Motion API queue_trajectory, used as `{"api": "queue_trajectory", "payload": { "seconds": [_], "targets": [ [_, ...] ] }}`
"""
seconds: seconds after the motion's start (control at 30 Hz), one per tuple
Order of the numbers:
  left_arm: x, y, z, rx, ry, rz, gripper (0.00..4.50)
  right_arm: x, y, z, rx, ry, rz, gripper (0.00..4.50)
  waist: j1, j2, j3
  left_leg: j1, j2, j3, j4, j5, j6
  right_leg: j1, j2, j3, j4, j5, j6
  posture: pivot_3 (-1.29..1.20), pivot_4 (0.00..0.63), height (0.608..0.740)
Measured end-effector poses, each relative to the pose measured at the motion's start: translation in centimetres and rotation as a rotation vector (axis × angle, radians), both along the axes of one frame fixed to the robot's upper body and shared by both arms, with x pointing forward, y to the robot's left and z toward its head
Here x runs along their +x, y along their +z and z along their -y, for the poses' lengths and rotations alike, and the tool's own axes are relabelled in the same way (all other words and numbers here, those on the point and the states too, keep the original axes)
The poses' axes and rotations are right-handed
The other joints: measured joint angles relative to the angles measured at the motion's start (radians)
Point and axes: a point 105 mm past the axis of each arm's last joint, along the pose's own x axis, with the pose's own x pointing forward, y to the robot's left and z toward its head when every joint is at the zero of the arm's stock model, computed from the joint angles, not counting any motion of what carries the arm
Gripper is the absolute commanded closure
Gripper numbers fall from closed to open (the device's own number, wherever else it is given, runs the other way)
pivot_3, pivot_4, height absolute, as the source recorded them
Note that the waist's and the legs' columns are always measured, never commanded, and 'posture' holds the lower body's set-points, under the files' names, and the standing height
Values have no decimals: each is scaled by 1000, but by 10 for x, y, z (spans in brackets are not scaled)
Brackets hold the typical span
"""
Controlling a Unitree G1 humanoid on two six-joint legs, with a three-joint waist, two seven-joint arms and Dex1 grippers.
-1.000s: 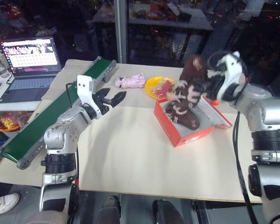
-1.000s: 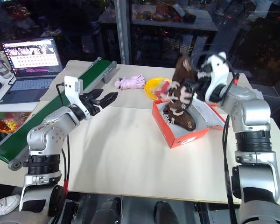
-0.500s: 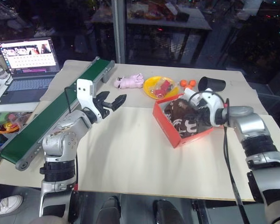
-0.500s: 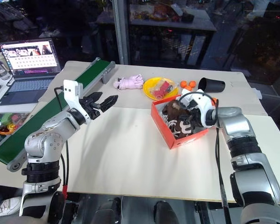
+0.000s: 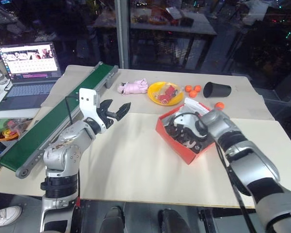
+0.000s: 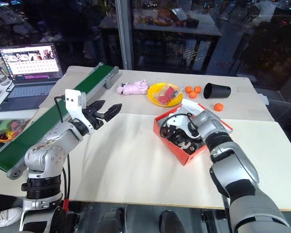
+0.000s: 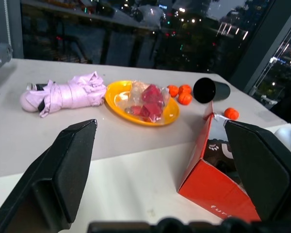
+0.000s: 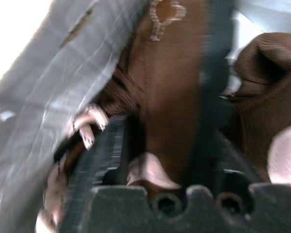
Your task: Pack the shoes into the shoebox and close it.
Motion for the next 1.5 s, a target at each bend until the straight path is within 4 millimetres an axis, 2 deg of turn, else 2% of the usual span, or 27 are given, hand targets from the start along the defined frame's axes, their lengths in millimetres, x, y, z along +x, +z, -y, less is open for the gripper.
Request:
{"api": "queue_trajectory", "payload": {
  "seconds": [0.1, 0.2, 0.33, 0.4, 0.43, 0.5, 0.57, 0.63, 0.73, 0.83, 0.93, 1.03, 1.17, 1.2, 1.3, 1.5],
  "targets": [
    [-2, 2, 2, 12, -7, 7, 0, 1, 0, -7, 58, -21, -5, 147, -9, 0, 0, 0, 0, 0, 0, 0, 0, 0, 0, 0, 0, 0, 0, 0, 150, 736],
    [-5, -3, 6, 53, -51, -11, 0, 0, 12, -12, 157, -51, -38, 55, -16, 1, 1, -1, 0, 0, -1, 1, 2, -2, 0, 1, 1, 0, 0, 0, 150, 736],
    [-12, -11, 17, 136, -164, -25, 0, 1, 57, -18, 294, -55, -6, 55, -16, 5, 3, -3, 0, 0, -2, 2, 3, -5, 0, 1, 2, -1, 0, 0, 150, 736],
    [-16, -16, 20, 200, -242, -38, 0, -4, 88, -21, 386, -66, 16, 55, -14, 7, 5, -4, 0, 0, -2, 1, 2, -7, 0, 1, 3, -1, -1, 0, 150, 736],
    [-17, -19, 22, 241, -295, -51, 0, -12, 113, -17, 446, -68, 43, 55, -10, 9, 6, -5, 0, 0, -2, 1, 2, -7, 0, 1, 3, -1, -1, 0, 150, 736],
    [-15, -17, 25, 284, -354, -41, 0, -25, 139, -11, 494, -78, 76, 55, 6, 9, 6, -5, 0, 0, -2, -1, -1, -7, 0, 0, 3, -2, -2, 0, 150, 736],
    [-12, -11, 30, 302, -419, -19, 0, -40, 151, -4, 519, -99, 94, 55, 17, 9, 6, -5, 0, 0, -1, -2, -4, -7, 0, 0, 3, -3, -2, 0, 150, 736],
    [-11, -9, 35, 314, -462, -7, 0, -48, 148, 5, 509, -135, 107, 55, 22, 9, 6, -5, 0, 1, -1, -2, -4, -6, -1, 0, 2, -5, -5, 0, 150, 736],
    [-10, -9, 44, 336, -543, 3, 0, -54, 133, 44, 432, -293, 159, 55, 34, 9, 6, -6, -1, 1, 0, -2, -3, -7, -2, 0, 1, -6, -6, 0, 150, 736],
    [-11, -10, 53, 341, -622, 4, 0, -63, 126, 93, 337, -485, 273, 782, 38, 10, 6, -8, -1, 2, 0, 2, 3, -8, -1, 1, 1, -5, -3, 0, 150, 736],
    [-13, -9, 64, 351, -692, 24, 0, -77, 121, 122, 302, -623, 353, 1762, 37, 10, 6, -7, -1, 2, 0, 2, 4, -8, -1, 2, 1, -4, -1, 0, 150, 736],
    [-14, -8, 69, 369, -736, 34, 0, -94, 103, 144, 253, -743, 368, 2764, 30, 10, 6, -6, -1, 2, 1, 2, 4, -7, -1, 3, 2, -5, 1, 0, 150, 736],
    [-14, -8, 71, 389, -772, 39, 0, -108, 79, 159, 253, -872, 391, 4189, 17, 10, 6, -4, -1, 2, 1, 2, 4, -5, -1, 3, 2, -8, 6, 0, 150, 736],
    [-14, -6, 72, 395, -777, 43, 0, -110, 73, 160, 247, -887, 385, 4422, 16, 10, 6, -4, -1, 2, 2, 2, 4, -4, -1, 3, 2, -8, 6, 0, 150, 736],
    [-15, -2, 74, 404, -796, 56, 0, -114, 56, 162, 219, -929, 404, 4422, 11, 10, 6, -4, -2, 2, 2, 2, 4, -4, -1, 4, 2, -8, 6, 0, 150, 736],
    [-17, 6, 69, 459, -802, 79, 0, -103, 19, 146, 243, -927, 427, 4422, 8, 10, 6, -4, -2, 2, 2, 2, 5, -4, -1, 4, 2, -8, 7, 0, 150, 736]
  ]
}}
